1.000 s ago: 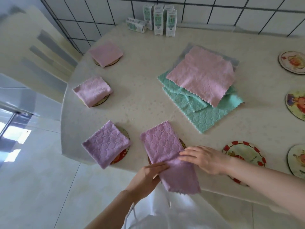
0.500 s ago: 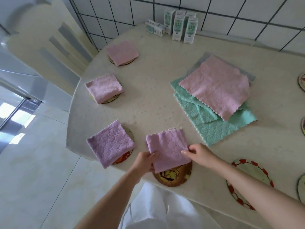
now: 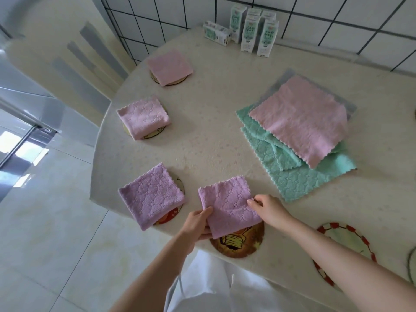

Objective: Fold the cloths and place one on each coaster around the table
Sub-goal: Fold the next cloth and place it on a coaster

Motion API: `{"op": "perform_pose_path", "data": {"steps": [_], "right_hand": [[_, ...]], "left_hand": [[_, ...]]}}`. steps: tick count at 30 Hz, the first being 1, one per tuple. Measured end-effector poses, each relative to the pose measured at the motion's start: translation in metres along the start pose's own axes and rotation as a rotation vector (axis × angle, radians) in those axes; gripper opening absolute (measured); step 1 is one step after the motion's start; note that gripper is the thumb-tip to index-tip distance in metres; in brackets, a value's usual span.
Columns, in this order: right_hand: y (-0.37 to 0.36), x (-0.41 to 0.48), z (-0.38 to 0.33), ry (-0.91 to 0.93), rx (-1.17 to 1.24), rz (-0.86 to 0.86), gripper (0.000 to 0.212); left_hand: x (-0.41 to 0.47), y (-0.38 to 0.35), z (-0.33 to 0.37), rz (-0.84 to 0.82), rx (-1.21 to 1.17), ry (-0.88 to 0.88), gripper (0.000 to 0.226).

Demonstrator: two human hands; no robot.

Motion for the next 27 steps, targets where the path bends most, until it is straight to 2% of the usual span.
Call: {"op": "perform_pose_path", "data": {"steps": [4,6,11,13,16,19,23,27], "right_hand": [[0.0,0.003,-0.004,-0.07,-0.042,-0.025,0.043],[0.001,0.001,-0.004,-0.101,-0.058,-0.019,0.043],[0.005,-0.007,0.0,-0.14,-0.059,0.038,0.034],[0.004,-0.011,0.004,-0.15,-0.045,0.054,0.036],[-0.002,-0.017,0.011,-0.196,-0.021,0.017,0.034],[-0.005,-0.021,0.013,-0.234,0.01,0.009,0.036],[-0.006,-0.023,0.015,-0.3,0.055,0.029,0.041],[-0.008,-0.029,0.014,-0.363,0.205,0.014,0.032]], "left_hand": [[-0.002,0.002,0.004,0.053,-0.004,0.02,0.038],[-0.001,0.008,0.009,0.127,0.074,0.0,0.035],[0.006,0.025,0.033,0.327,0.69,-0.326,0.02],[0.003,0.024,0.047,0.384,0.796,-0.433,0.01],[0.003,0.015,0.07,0.401,0.88,-0.52,0.024],[0.013,0.007,0.082,0.358,0.917,-0.499,0.036],[0.022,0.002,0.085,0.332,0.992,-0.456,0.02],[0.026,0.003,0.086,0.326,0.984,-0.444,0.015]]}}
Point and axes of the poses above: each hand's wrist, its own x-axis towards the middle knuckle, its own y-axis out of the back of the hand, z = x × y, the point moved 5 cm from there along x, towards the middle knuckle, and after that the axes turned 3 degrees about -y, right-handed, at the moved point
